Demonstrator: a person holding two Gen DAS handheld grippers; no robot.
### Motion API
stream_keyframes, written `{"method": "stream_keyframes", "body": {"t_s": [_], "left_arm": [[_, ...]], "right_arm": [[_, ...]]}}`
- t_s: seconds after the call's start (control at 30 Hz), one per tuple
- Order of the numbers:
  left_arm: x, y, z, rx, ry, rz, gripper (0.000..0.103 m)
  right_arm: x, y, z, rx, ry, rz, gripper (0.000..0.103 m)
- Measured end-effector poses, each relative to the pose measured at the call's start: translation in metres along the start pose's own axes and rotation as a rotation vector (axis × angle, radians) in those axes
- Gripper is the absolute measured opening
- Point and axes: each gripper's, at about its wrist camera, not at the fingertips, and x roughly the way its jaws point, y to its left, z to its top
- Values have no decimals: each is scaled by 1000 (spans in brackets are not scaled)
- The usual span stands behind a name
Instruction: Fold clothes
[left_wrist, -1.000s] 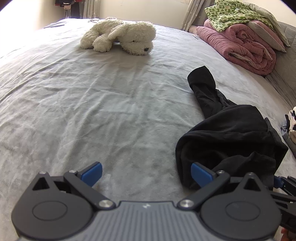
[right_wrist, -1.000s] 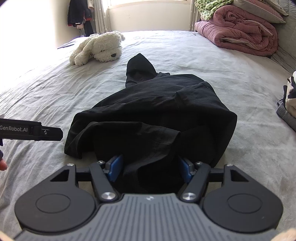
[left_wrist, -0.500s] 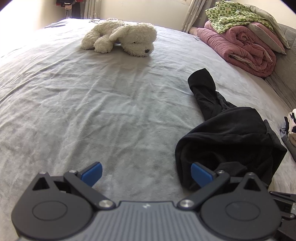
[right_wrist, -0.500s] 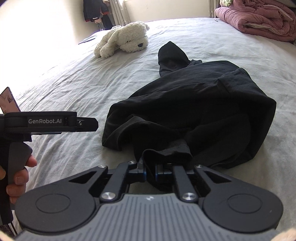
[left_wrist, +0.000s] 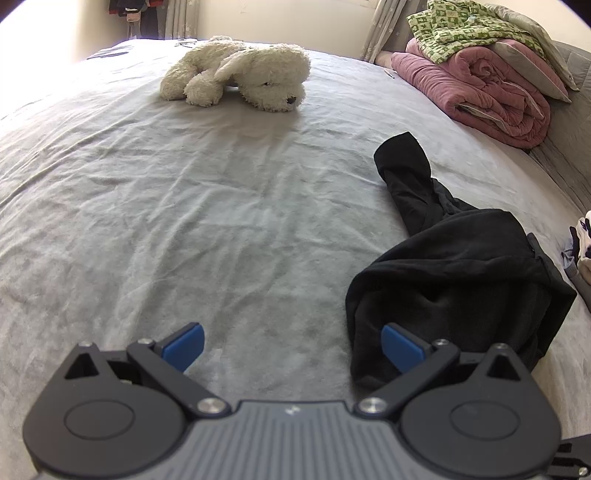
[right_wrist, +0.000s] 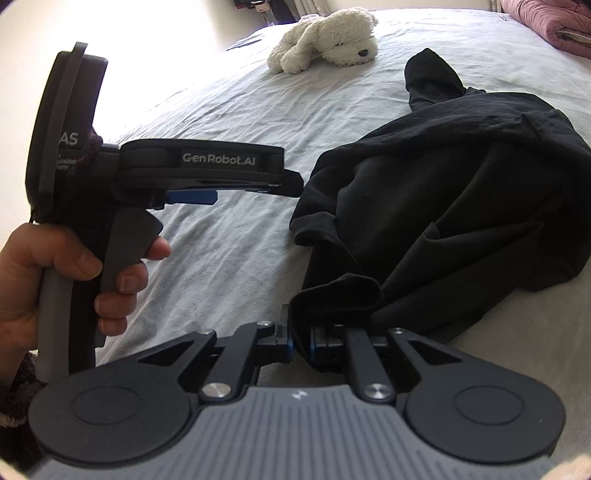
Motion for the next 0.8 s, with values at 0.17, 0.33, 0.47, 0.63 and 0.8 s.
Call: {"method": "stream_keyframes", "body": {"t_s": [0.17, 0.33, 0.47, 0.63, 0.8], "left_arm": [[1, -5, -1, 18, -3, 0, 102], [4, -11, -2, 34, -4, 0, 102], [7, -14, -2, 30, -22, -6, 99], [13, -17, -1, 30, -36, -30, 93], [18, -27, -4, 64, -34, -42, 83]], "right_arm": [[-3, 12, -9, -72, 66, 99, 12], [-8, 21, -22, -122, 129, 176, 12], [-14, 21, -32, -144, 160, 218, 12], [-25, 13, -42, -137, 173, 234, 12], [-40, -1, -50, -108, 173, 227, 12]]}}
